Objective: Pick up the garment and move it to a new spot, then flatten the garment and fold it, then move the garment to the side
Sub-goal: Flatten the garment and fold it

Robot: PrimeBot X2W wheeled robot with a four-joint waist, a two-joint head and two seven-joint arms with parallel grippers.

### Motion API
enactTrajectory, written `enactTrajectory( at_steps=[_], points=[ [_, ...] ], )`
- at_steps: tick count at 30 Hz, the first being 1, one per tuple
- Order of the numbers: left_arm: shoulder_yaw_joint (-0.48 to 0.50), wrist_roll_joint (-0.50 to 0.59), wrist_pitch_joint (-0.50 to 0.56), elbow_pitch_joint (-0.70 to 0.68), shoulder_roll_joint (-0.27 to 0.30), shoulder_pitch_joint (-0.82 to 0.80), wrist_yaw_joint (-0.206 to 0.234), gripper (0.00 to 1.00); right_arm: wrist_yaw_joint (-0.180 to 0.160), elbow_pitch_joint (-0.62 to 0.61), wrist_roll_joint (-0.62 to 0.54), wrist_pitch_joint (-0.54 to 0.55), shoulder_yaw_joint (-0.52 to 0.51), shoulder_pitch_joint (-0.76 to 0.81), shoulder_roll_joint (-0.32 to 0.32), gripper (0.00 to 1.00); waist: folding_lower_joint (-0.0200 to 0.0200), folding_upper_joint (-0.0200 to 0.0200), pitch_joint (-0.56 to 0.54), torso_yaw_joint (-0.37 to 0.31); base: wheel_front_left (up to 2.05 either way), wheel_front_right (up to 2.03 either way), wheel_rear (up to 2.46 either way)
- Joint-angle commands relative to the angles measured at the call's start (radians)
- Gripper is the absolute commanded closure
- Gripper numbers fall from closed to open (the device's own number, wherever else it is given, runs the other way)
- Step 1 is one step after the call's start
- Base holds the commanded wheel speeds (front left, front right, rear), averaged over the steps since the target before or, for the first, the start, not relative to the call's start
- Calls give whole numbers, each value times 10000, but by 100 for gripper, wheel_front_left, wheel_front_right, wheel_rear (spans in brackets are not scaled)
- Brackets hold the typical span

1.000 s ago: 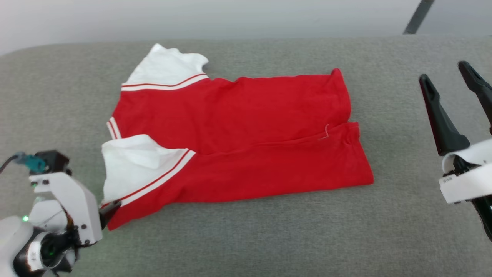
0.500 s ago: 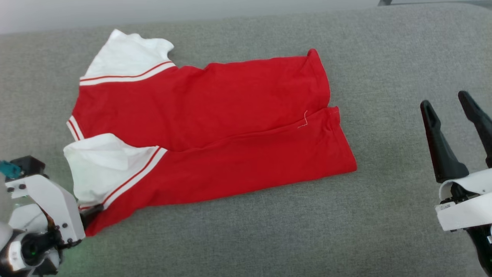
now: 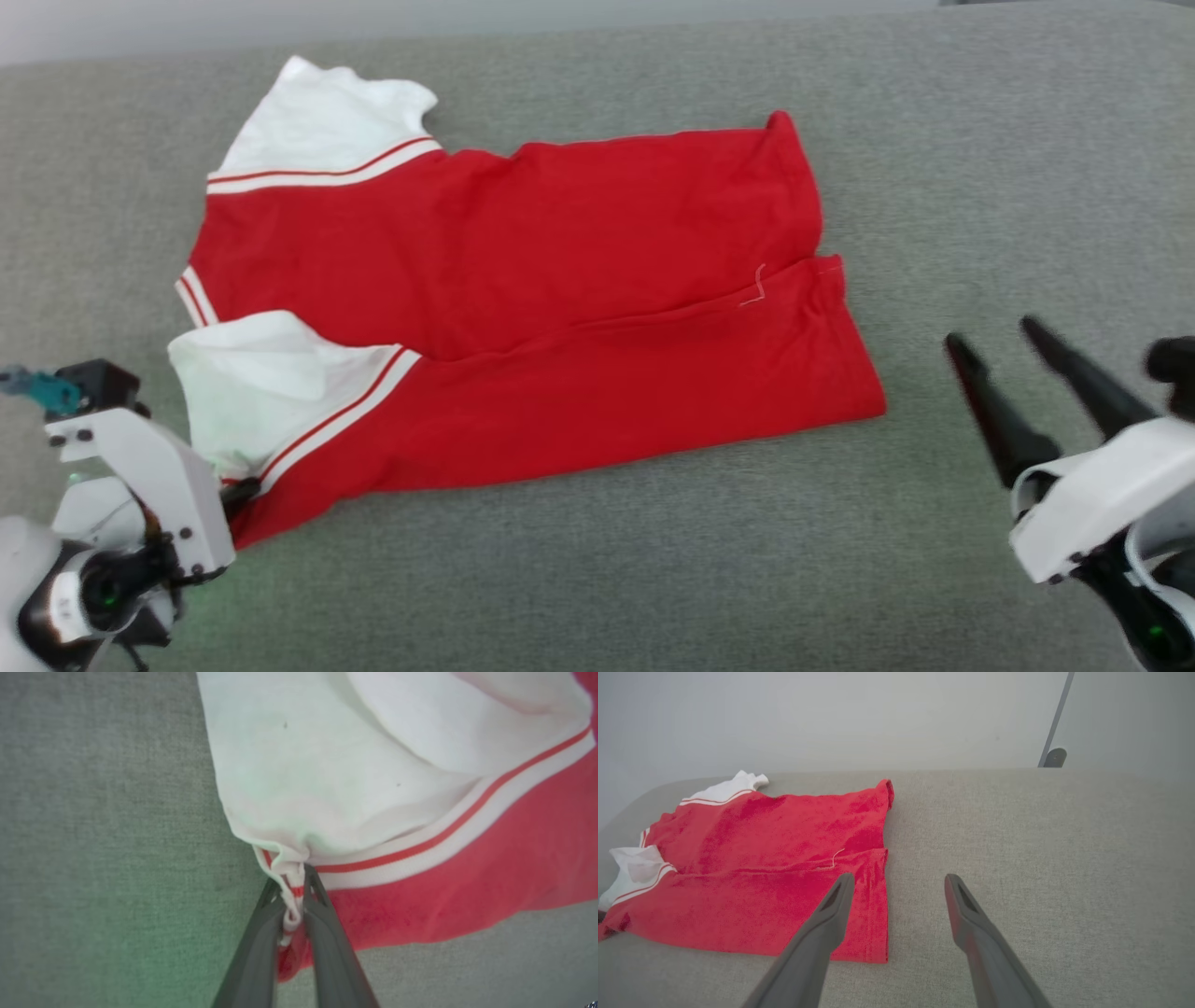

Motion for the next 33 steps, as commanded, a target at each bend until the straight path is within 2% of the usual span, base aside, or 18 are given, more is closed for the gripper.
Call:
enactTrajectory(
  at_steps=[1, 6, 18, 19, 20, 26, 33],
  points=[
    [-299, 45, 107, 41, -397, 96, -82, 100, -10, 124, 13, 171, 88, -133, 0, 0, 0, 0, 43, 148, 0, 0, 0],
    [-520, 283, 207, -38, -715, -306, -140, 100, -10, 1021, -75, 932, 447, -384, -64, 0, 0, 0, 232, 518, 0, 0, 0],
    [-838, 653, 73, 187, -1379, -907, -396, 100, -10, 3477, -156, 1714, 970, -1072, -14, 0, 0, 0, 598, 1039, 0, 0, 0],
    [-849, 656, 61, 226, -1401, -918, -431, 100, -10, 3622, -99, 1813, 1003, -1095, 20, 91, 0, 0, 598, 1049, 0, 0, 0],
    [-854, 657, 62, 263, -1422, -929, -447, 100, -9, 3697, -57, 1849, 1109, -1163, 13, 100, 0, 0, 598, 1055, 0, 0, 0],
    [-828, 625, -16, 488, -1455, -937, -560, 100, -4, 3899, 179, 1924, 1250, -1343, -139, 100, 0, 0, 523, 1043, 0, 0, 0],
    [-637, 451, 75, 377, -1096, -768, -582, 100, -7, 3362, 422, 2070, 1018, -1153, -530, 100, 0, 0, 255, 1002, 0, 0, 0]
  ],
)
